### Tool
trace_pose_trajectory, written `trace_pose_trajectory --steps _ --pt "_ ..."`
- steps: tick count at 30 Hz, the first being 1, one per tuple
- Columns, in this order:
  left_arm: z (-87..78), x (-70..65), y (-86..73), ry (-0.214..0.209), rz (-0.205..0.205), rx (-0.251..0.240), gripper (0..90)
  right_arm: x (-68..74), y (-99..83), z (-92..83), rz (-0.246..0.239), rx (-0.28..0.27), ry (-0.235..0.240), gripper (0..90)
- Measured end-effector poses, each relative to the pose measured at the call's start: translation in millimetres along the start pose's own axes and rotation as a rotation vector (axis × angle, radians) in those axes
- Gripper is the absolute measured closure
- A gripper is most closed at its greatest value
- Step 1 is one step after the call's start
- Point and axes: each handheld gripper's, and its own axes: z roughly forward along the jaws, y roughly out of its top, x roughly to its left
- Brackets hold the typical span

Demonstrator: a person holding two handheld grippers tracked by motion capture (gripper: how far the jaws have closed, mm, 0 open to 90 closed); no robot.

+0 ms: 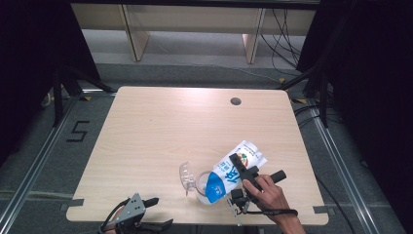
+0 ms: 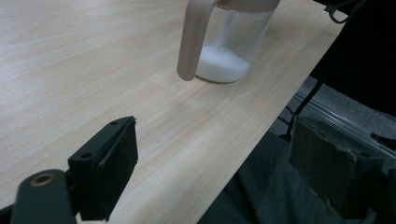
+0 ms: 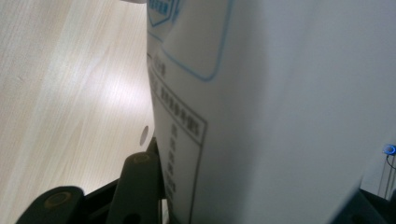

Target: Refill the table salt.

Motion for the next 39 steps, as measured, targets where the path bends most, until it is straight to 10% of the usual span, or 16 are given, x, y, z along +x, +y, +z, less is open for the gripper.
trace_pose_trajectory --steps 39 --pt "-0.6 0.3 0.2 0.006 0.008 0.009 15.1 2.3 -1.2 -0.1 0.010 0.018 0.017 61.1"
